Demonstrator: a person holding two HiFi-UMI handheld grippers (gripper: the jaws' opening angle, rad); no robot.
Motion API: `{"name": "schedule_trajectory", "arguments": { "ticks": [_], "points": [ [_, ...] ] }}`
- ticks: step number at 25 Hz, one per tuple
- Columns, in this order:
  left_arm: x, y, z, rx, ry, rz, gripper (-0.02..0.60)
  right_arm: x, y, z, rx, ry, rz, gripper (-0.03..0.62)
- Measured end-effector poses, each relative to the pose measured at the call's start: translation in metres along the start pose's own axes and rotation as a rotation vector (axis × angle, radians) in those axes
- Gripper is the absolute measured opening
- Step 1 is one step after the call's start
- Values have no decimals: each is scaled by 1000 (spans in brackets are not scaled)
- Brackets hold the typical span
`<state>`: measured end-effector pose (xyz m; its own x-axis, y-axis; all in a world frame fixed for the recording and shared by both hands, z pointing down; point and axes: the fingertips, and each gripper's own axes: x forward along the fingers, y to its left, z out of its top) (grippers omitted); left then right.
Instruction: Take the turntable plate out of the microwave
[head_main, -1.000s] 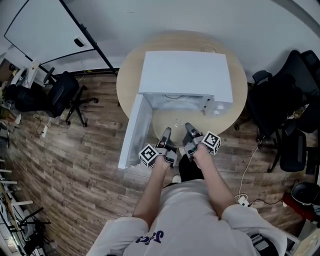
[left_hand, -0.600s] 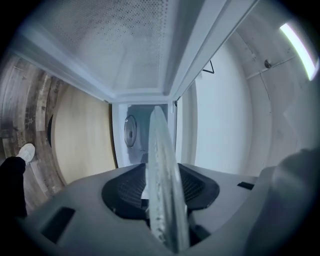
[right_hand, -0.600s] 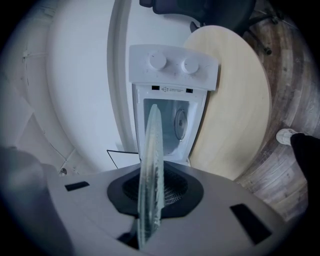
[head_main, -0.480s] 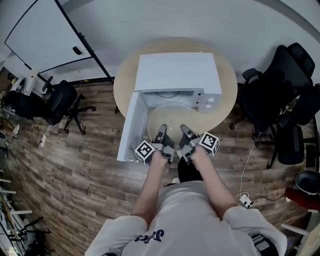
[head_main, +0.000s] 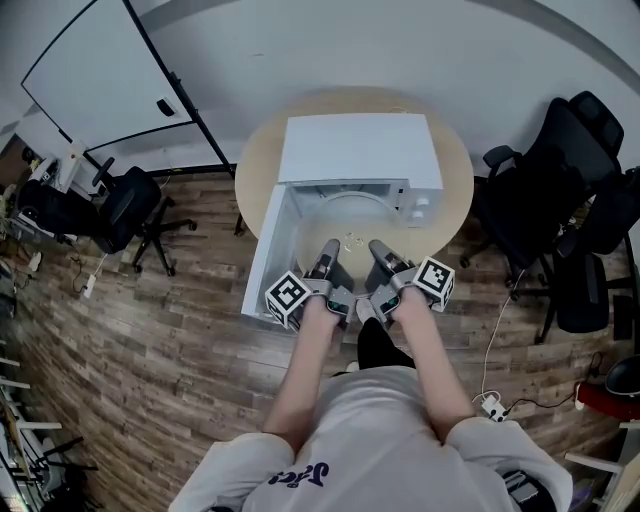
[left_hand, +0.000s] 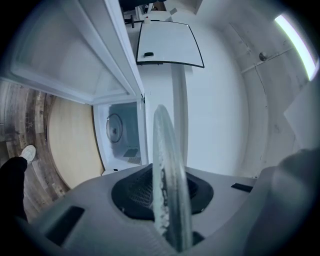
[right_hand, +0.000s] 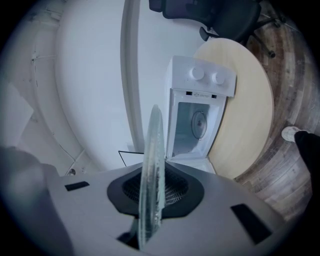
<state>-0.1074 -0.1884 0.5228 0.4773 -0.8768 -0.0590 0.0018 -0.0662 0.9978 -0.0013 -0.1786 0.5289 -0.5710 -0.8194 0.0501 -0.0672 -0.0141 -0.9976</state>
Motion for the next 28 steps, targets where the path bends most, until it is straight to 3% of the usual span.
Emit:
{"name": "schedule_trajectory", "arguments": {
  "ticks": [8,23,28],
  "points": [
    [-3,-40,-2,-8,10,-58,75,-5,48,-1,-86,2,22,37],
    [-1,-42,-3,-26,18,-68,75,-3,48,-1,-85,8,28,37],
    [0,-36,0,-22,20,-55,75,-3,42,1,-91,-1,-10,37]
  ]
}}
